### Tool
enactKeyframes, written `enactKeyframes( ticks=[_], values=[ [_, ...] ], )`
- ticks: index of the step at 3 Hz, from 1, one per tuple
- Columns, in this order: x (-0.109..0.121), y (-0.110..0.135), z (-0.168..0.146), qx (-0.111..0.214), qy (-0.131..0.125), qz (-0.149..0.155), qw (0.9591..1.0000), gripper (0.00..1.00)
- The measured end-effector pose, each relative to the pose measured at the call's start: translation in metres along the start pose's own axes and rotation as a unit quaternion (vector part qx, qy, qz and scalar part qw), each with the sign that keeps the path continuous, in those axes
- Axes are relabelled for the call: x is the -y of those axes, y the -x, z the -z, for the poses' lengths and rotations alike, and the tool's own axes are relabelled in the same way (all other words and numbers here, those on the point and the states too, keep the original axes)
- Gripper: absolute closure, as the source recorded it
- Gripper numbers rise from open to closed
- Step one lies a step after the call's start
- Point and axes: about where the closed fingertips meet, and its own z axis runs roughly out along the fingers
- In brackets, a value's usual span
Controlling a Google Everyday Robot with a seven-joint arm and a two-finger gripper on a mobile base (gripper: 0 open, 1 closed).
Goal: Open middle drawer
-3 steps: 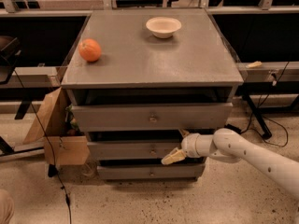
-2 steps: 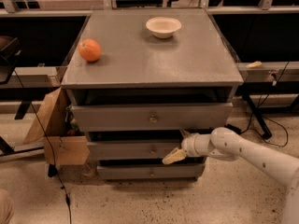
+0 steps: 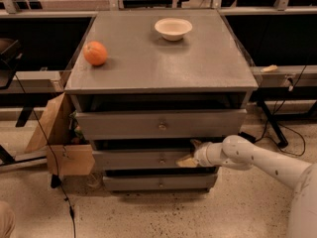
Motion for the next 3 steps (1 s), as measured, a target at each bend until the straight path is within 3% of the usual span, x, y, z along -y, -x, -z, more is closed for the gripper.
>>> enactKeyframes(
  ticks=[2,3],
  values=[
    [0.0027,0.0076,0.0055,0.0,0.0,0.0,1.0,0.85],
    [0.0047,0.0088,0.01,0.0,0.0,0.0,1.0,1.0]
  ],
)
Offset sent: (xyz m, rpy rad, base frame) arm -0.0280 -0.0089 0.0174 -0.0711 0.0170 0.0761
